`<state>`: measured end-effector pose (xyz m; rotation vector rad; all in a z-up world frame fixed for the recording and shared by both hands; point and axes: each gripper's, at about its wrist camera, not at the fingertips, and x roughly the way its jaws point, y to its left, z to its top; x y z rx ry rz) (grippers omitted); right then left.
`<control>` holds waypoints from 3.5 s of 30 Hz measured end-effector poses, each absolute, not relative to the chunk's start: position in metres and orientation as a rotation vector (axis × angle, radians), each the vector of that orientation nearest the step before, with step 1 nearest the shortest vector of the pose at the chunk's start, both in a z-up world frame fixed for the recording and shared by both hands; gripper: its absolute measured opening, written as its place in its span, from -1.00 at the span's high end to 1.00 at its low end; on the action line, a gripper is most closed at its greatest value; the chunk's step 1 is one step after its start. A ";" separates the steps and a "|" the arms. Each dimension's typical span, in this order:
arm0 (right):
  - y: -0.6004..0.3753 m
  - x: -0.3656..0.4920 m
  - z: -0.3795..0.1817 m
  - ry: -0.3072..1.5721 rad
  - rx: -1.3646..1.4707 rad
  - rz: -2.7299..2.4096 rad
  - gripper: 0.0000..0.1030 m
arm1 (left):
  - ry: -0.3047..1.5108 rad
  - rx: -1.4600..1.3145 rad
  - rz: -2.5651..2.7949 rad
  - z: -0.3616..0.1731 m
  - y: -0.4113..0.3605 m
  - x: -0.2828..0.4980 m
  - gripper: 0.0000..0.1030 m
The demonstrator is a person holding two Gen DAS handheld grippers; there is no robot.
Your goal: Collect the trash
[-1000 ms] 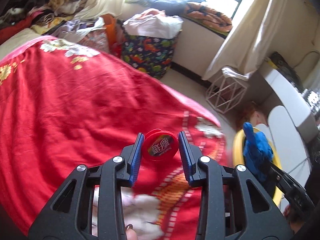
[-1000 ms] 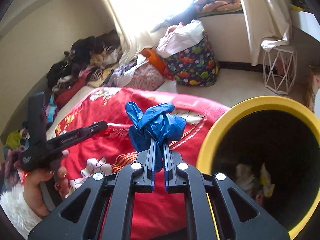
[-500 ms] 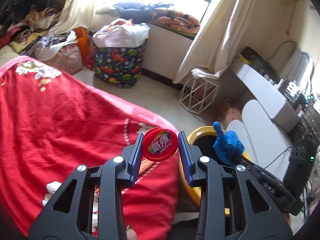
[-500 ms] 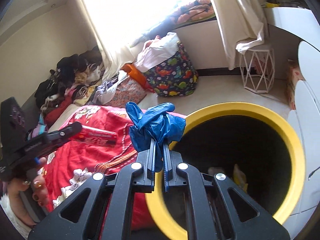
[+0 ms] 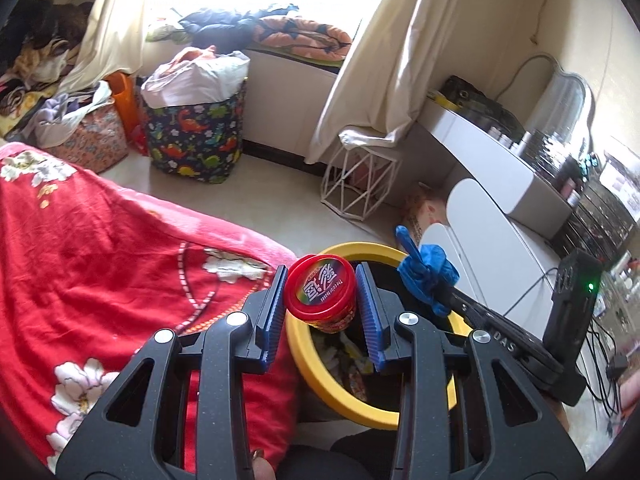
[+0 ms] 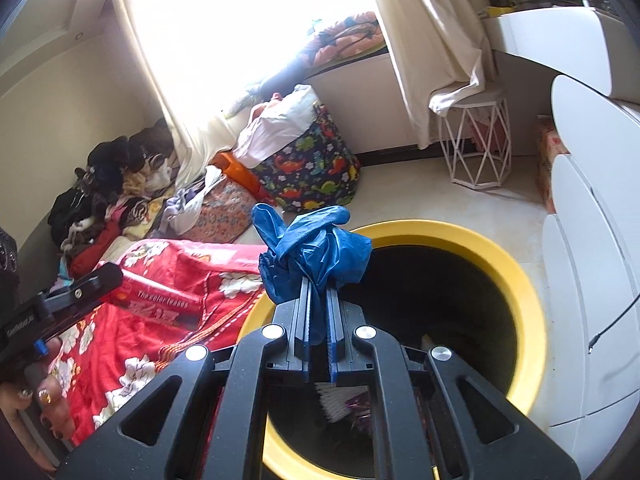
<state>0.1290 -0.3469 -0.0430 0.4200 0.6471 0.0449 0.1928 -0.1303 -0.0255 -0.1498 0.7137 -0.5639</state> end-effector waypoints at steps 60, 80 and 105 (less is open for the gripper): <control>-0.397 0.095 -0.036 0.674 0.437 -0.101 -0.87 | 0.828 0.002 -0.457 -0.056 -0.179 0.177 -0.79; -0.303 0.018 -0.002 0.327 0.148 -0.100 -0.88 | 0.550 -0.017 -0.218 -0.026 -0.089 0.108 -0.79; -0.286 -0.010 -0.009 0.228 0.086 -0.105 -0.88 | 0.441 -0.048 -0.153 -0.017 -0.063 0.071 -0.79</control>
